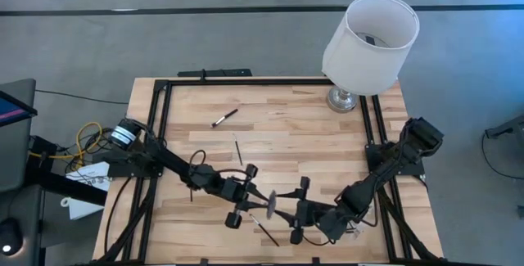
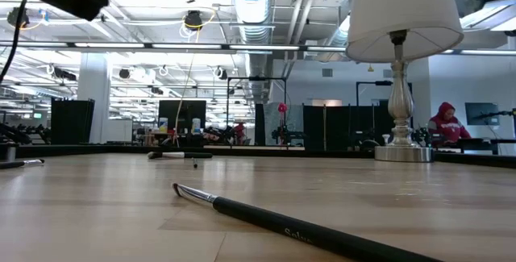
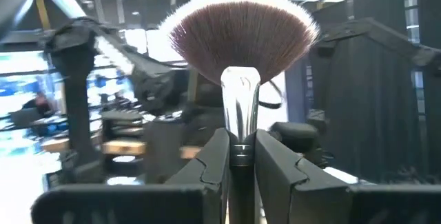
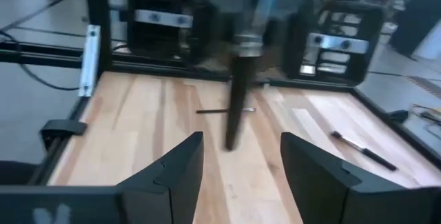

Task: Pick & Place Makeup Brushes
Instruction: Put the black highlighter brush into the transparent organizer

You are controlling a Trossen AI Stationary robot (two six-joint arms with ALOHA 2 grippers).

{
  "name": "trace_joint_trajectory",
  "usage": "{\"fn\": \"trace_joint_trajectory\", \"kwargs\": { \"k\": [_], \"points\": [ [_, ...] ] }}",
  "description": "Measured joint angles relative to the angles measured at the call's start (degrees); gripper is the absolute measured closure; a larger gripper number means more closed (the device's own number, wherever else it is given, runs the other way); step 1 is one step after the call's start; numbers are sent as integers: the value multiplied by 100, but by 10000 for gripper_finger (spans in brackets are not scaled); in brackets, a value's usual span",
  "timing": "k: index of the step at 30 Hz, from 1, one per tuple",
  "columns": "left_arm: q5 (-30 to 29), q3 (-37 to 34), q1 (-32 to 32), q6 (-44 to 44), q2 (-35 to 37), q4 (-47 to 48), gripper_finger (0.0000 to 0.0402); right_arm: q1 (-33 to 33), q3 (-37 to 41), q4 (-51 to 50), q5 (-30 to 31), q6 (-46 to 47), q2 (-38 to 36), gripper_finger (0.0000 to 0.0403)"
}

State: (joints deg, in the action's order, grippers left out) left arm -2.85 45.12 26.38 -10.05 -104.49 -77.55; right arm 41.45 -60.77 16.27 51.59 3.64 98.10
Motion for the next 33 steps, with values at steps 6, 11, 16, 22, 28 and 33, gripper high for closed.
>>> {"fn": "trace_joint_trajectory", "kwargs": {
  "k": [6,11,16,22,28,33],
  "points": [
    [144,276,-17,1,-332,4,351,4,2,112,-52,-91,2,206],
    [136,278,-69,1,-332,-8,351,-58,0,272,-71,-97,2,205],
    [145,278,-80,1,-332,-7,351,-224,0,650,-459,-202,16,211],
    [108,278,-58,25,-332,0,351,-385,-2,497,-553,-42,57,233],
    [117,280,-51,27,-325,9,350,-203,0,533,-355,-317,57,300],
    [86,293,-73,257,-319,114,336,73,0,461,242,-414,59,368]
  ]
}}
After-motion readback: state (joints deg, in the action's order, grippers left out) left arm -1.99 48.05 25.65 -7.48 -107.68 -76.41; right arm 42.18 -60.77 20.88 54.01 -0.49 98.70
